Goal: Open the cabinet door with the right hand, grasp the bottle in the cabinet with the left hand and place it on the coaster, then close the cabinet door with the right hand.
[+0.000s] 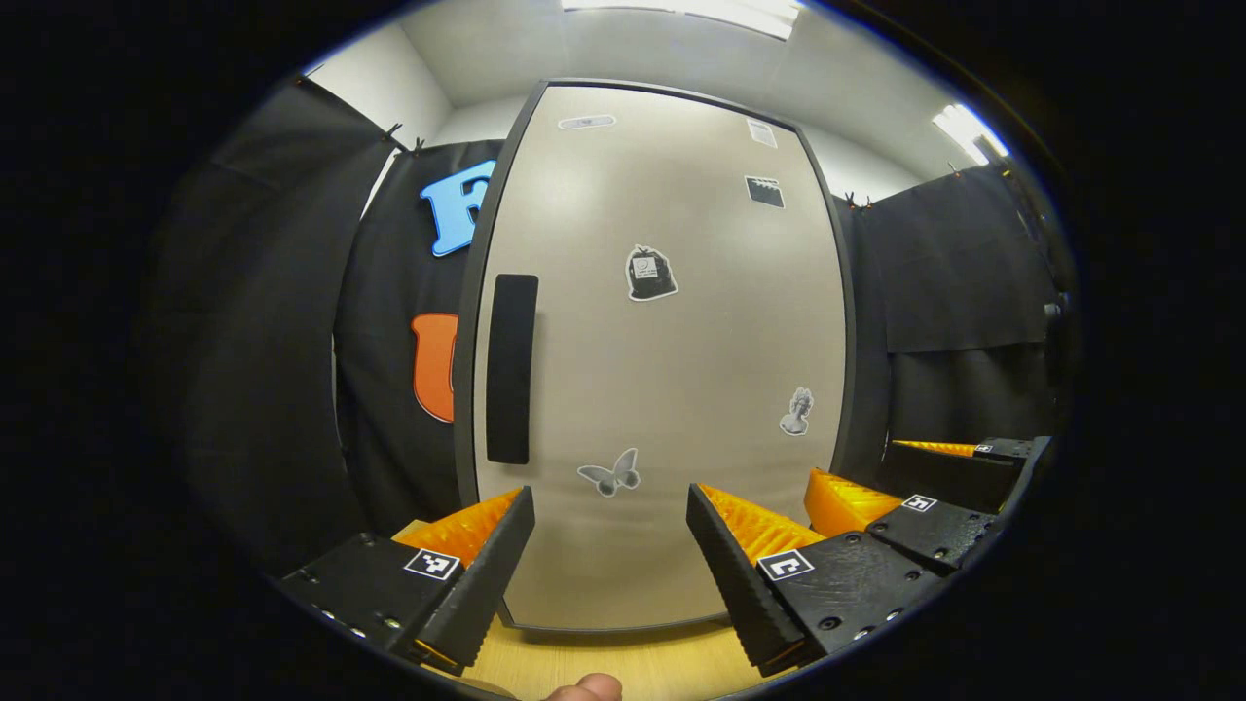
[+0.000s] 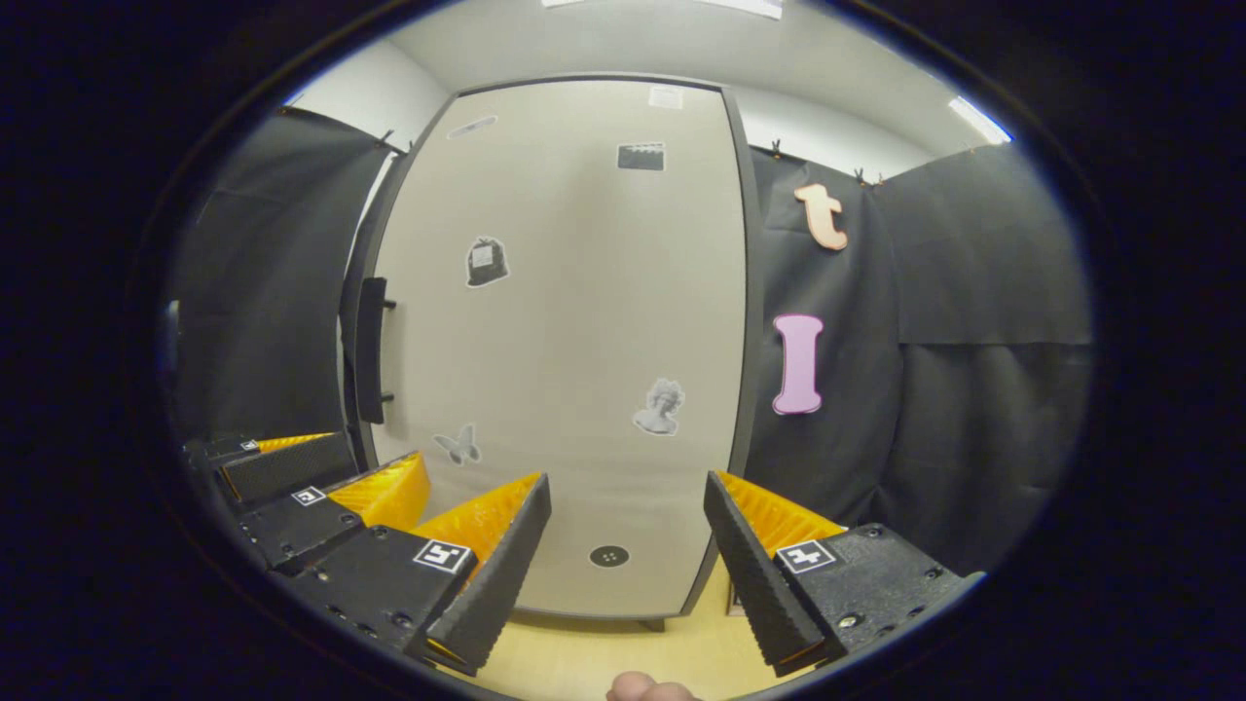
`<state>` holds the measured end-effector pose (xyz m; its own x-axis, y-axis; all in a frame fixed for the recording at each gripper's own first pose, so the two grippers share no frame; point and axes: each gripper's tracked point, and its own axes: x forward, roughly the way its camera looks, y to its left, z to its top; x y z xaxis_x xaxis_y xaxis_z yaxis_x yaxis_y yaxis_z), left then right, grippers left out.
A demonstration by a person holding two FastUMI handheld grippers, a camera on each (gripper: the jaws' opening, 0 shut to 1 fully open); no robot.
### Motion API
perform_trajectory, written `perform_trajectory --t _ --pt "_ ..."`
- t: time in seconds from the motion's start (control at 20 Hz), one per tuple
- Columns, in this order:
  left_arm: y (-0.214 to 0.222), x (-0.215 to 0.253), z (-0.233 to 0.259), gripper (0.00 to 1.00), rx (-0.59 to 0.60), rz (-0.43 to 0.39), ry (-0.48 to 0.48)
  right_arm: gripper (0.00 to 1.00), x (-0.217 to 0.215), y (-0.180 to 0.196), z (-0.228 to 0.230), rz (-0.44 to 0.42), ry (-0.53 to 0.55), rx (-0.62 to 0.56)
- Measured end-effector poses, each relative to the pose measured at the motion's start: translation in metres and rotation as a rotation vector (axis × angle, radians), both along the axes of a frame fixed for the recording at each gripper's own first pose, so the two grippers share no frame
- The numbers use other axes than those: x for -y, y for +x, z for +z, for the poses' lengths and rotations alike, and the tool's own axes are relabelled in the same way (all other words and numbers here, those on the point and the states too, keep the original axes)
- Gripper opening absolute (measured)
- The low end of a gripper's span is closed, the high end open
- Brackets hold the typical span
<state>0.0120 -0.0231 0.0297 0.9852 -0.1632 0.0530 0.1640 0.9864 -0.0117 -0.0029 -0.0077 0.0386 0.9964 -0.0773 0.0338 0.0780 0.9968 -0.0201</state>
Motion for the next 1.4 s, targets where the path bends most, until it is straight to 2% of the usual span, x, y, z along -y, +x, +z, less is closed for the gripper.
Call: perform_trajectory --t 0.3,0.45,0.8,1.0,1.2,1.4 --pt "-0.018 -0.028 0.003 0.95 0.032 0.017 0.003 0.99 -0.010 0.033 0.012 0.063 -0.010 0.031" --pt "-0.031 -0.043 -0.002 0.95 0.024 0.030 0.018 0.99 -0.044 0.033 0.027 0.102 -0.036 0.055" --pt "-0.051 -0.074 0.003 0.95 0.061 0.073 0.029 0.99 -0.108 0.061 0.055 0.246 -0.088 0.125" --pt "-0.060 -0.098 -0.011 0.95 0.014 0.128 0.046 0.99 -0.146 0.070 0.070 0.328 -0.113 0.169" --pt "-0.069 -0.120 -0.008 0.95 0.021 0.184 0.050 1.00 -0.181 0.077 0.072 0.394 -0.119 0.189" --pt "-0.078 -0.138 -0.011 0.95 0.023 0.230 0.028 0.98 -0.212 0.087 0.054 0.452 -0.143 0.119"
